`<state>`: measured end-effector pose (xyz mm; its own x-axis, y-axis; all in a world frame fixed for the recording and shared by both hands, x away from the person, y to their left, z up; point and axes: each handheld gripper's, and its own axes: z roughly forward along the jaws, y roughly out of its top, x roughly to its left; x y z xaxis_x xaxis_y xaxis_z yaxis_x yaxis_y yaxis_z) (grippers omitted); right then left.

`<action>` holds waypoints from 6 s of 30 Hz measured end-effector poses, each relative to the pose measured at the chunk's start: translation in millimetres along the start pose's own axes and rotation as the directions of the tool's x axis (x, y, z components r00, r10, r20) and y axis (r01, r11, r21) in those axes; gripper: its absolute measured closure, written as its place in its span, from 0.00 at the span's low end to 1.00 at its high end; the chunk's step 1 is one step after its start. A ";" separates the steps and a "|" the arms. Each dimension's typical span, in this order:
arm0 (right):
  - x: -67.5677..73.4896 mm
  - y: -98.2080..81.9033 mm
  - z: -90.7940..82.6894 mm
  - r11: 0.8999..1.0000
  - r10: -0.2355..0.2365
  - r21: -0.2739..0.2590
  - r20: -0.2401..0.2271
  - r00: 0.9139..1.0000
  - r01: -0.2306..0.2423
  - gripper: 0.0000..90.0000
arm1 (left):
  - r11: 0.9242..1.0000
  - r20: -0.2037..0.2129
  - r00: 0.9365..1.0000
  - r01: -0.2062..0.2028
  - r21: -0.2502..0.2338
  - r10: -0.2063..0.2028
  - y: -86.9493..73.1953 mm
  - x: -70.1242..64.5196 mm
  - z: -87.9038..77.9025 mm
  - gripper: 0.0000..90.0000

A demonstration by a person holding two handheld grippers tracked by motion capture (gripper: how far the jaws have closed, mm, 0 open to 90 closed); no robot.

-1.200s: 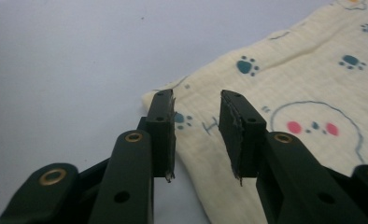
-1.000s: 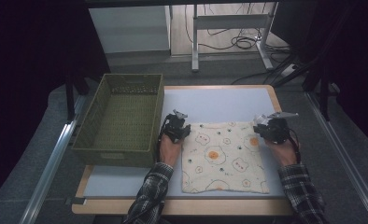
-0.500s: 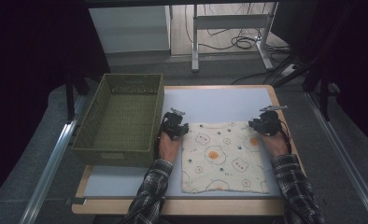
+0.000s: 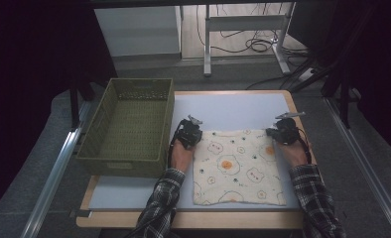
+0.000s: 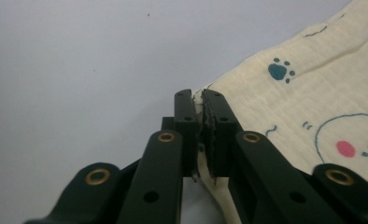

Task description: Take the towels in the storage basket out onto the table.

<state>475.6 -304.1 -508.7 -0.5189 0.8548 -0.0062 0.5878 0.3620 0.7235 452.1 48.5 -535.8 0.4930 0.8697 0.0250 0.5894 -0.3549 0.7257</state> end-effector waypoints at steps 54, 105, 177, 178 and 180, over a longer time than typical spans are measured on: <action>41.3 -83.1 -120.0 0.988 -0.040 -0.150 -0.124 0.991 0.022 0.97 | 0.983 0.166 0.983 -0.042 -0.179 0.072 -63.4 -53.7 -94.5 0.95; 69.1 -143.5 -194.9 0.986 -0.049 -0.165 -0.176 0.983 0.020 0.76 | 0.979 0.307 0.948 -0.014 -0.205 0.078 -136.4 -64.1 -169.7 0.65; 134.2 -107.9 -127.3 0.983 -0.172 -0.115 -0.321 0.931 0.142 0.84 | 0.990 0.331 0.940 -0.040 -0.136 0.084 -114.4 -64.1 -157.0 0.59; 128.3 -106.8 -129.6 0.983 -0.168 -0.118 -0.301 0.939 0.138 0.84 | 0.991 0.321 0.944 -0.036 -0.130 0.076 -110.3 -63.2 -153.0 0.59; 114.8 -104.2 -132.3 0.985 -0.149 -0.121 -0.261 0.954 0.121 0.83 | 0.992 0.283 0.956 -0.047 -0.120 0.079 -101.8 -63.3 -144.4 0.59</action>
<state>272.6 -292.9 -493.4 -0.7446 0.6642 0.0670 0.4418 0.4150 0.7954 268.5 79.2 -512.0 0.6989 0.7062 -0.1131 0.4846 -0.3513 0.8011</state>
